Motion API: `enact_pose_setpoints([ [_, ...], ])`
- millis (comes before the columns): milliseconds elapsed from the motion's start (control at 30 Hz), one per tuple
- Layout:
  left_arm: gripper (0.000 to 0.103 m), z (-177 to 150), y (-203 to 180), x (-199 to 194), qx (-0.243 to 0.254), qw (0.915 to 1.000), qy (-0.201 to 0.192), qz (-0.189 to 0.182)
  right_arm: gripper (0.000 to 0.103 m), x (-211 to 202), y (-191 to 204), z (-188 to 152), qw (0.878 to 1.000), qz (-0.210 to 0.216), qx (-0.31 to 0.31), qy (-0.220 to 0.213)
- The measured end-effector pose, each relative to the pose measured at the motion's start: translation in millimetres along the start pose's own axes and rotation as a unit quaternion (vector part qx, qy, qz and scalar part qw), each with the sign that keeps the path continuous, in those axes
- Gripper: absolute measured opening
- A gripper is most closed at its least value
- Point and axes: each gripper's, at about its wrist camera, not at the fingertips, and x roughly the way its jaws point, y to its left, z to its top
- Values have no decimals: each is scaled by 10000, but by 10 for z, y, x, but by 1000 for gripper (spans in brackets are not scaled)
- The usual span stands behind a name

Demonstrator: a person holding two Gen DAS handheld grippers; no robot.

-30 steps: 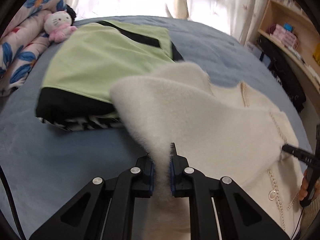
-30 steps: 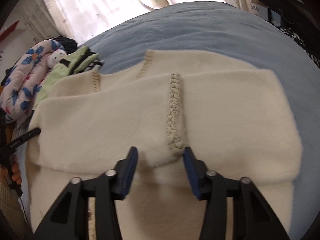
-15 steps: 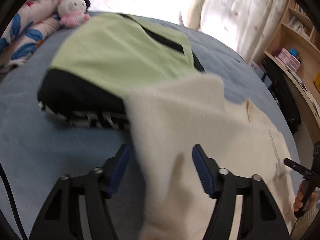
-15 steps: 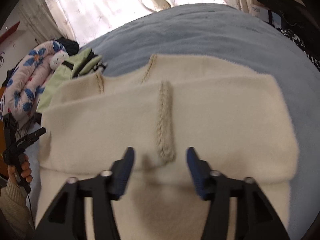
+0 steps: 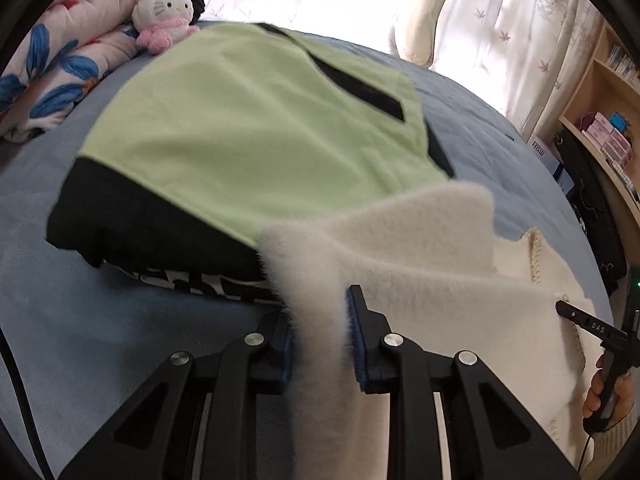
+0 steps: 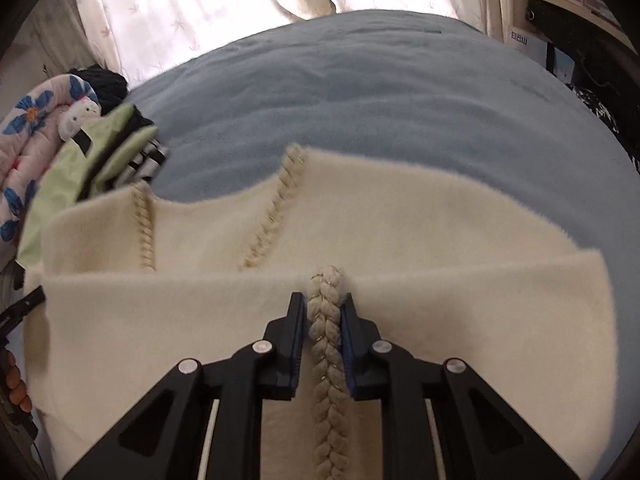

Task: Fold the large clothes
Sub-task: 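Fold the cardigan side panel inward toward the center with both grippers, then release the side panel and lift both grippers above the folded cardigan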

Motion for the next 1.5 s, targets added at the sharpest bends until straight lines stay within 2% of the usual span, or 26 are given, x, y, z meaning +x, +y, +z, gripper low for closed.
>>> enact_pose_setpoints([
  [67, 23, -11, 22, -27, -83, 9999, -14, -63, 19, -87, 27, -31, 9998, -108, -76, -113],
  [100, 23, -3, 12, -65, -95, 9999, -24, -35, 26, -128, 30, -34, 9998, -165, -41, -122],
  [200, 24, -1, -134, -296, 169, 9991, -76, 384, 29, -431, 72, -145, 9990, -140, -107, -407],
  [300, 24, -153, -441, -686, 786, 9918, -613, 794, 30, -699, 234, -341, 9973, 43, -404, -613],
  [400, 28, -365, -752, -937, 1024, 9894, -872, 546, 30, -775, 440, -499, 9966, 436, -503, -480],
  [467, 30, -560, -1002, -995, 972, 9914, -839, 254, 30, -822, 635, -614, 9947, 795, -528, -388],
  [567, 31, -826, -1273, -925, 868, 9932, -771, 119, 30, -806, 993, -737, 9878, 1391, -675, -202],
  [633, 31, -986, -1336, -788, 768, 9947, -654, 189, 30, -756, 1161, -806, 9847, 1556, -773, -135],
  [733, 31, -1189, -1302, -536, 541, 9977, -259, 306, 30, -580, 1313, -900, 9849, 1512, -835, 82],
  [800, 31, -1264, -1214, -399, 484, 9968, -107, 620, 30, -482, 1255, -968, 9855, 1472, -829, 169],
  [833, 31, -1265, -1133, -355, 418, 9963, -46, 751, 27, -479, 1209, -958, 9849, 1525, -803, 160],
  [867, 31, -1261, -1058, -351, 314, 9970, -24, 708, 26, -501, 1105, -939, 9863, 1484, -719, 110],
  [900, 31, -1243, -985, -367, 204, 9978, -34, 636, 26, -544, 991, -923, 9892, 1321, -633, -3],
  [967, 31, -1206, -851, -426, 104, 9968, -117, 778, 26, -616, 755, -898, 9950, 852, -446, -267],
  [1000, 31, -1206, -822, -456, 105, 9961, -151, 859, 29, -646, 553, -894, 9984, 325, -258, -383],
  [1033, 31, -1207, -765, -481, 80, 9964, -165, 828, 29, -651, 400, -898, 9991, 35, -118, -416],
  [1067, 31, -1215, -720, -503, 42, 9970, -160, 757, 29, -650, 235, -905, 9991, -54, 56, -412],
  [1133, 31, -1228, -679, -523, -5, 9977, -140, 662, 21, -675, -103, -938, 9958, 601, 600, -341],
  [1167, 31, -1232, -681, -539, -2, 9977, -148, 662, 18, -696, -184, -954, 9939, 721, 770, -334],
  [1200, 31, -1255, -689, -548, 14, 9976, -151, 674, 17, -722, -218, -972, 9933, 697, 862, -340],
  [1233, 31, -1256, -701, -551, 31, 9973, -143, 725, 24, -750, -224, -999, 9950, 258, 891, -377],
  [1267, 31, -1254, -715, -555, 41, 9970, -133, 762, 27, -766, -213, -1018, 9953, -20, 858, -441],
  [1300, 35, -1246, -696, -576, 38, 9970, -125, 764, 28, -771, -208, -1045, 9953, -38, 844, -474],
  [1433, 61, -1222, -790, -645, 49, 9978, -148, 651, 28, -800, -274, -1113, 9928, 224, 1091, -448],
  [1500, 66, -1239, -830, -715, 132, 9968, -211, 754, 28, -846, -301, -1118, 9928, 231, 1072, -492],
])
